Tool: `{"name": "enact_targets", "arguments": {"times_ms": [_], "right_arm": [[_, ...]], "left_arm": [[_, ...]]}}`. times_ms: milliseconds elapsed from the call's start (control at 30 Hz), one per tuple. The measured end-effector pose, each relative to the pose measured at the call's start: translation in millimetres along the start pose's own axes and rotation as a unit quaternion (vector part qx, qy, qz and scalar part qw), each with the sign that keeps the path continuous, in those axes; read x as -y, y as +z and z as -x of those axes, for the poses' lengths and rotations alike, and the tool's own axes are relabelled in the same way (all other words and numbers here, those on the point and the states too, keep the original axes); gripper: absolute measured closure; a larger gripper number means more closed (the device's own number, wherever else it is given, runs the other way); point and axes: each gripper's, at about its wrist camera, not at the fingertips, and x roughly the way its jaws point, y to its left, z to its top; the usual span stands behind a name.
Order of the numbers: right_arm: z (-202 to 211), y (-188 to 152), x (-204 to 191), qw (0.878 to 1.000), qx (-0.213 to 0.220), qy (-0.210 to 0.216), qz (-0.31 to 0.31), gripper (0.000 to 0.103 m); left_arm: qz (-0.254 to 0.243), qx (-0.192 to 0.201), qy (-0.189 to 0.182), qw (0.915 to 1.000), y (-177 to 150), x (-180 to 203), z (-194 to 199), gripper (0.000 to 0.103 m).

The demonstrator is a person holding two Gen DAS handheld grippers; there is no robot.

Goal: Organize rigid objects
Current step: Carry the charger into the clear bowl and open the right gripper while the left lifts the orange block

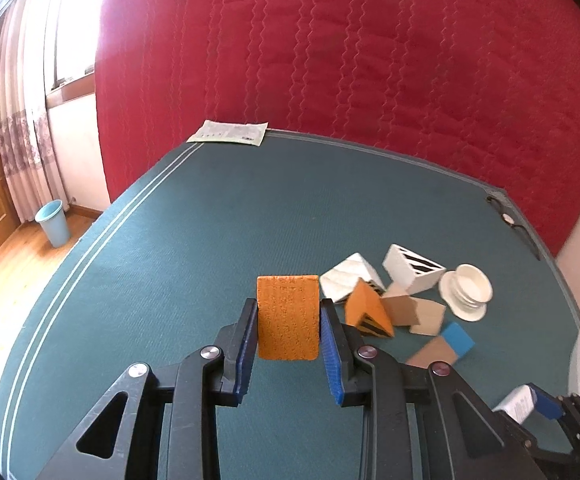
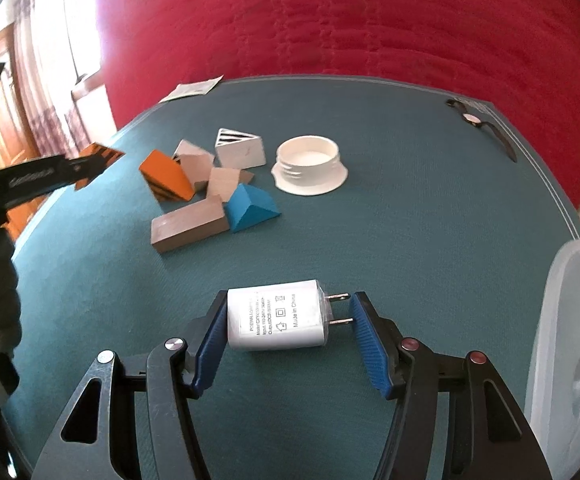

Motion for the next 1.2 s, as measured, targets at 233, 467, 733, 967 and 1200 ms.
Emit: {"name": "enact_targets", "arguments": {"times_ms": [233, 467, 733, 967, 1200], "right_arm": [[25.1, 0.7, 7.7, 1.000, 0.022, -0.003, -0.017, 0.043], [63.0, -0.2, 31.4, 0.997, 0.051, -0.029, -0.053, 0.043], [93.7, -9.0, 60.5, 0.992, 0.066, -0.067, -0.086, 0.043], [106.7, -26.6, 94.7, 0.984, 0.057, -0.112, -0.123, 0.043], [114.3, -54.2, 127.2, 0.976, 0.042, -0.146, -0.154, 0.043]], "left_arm": [[-0.004, 0.007, -0.016, 0.9998, -5.6, 11.0, 18.9, 0.072], [-0.033, 0.013, -0.023, 0.9991, -15.9, 30.3, 32.1, 0.072], [-0.051, 0.010, -0.040, 0.9978, -30.1, 45.6, 43.4, 0.072], [-0.068, 0.007, -0.050, 0.9964, -38.7, 63.1, 49.1, 0.072], [-0.090, 0.005, -0.062, 0.9940, -46.6, 83.8, 57.3, 0.072]]}}
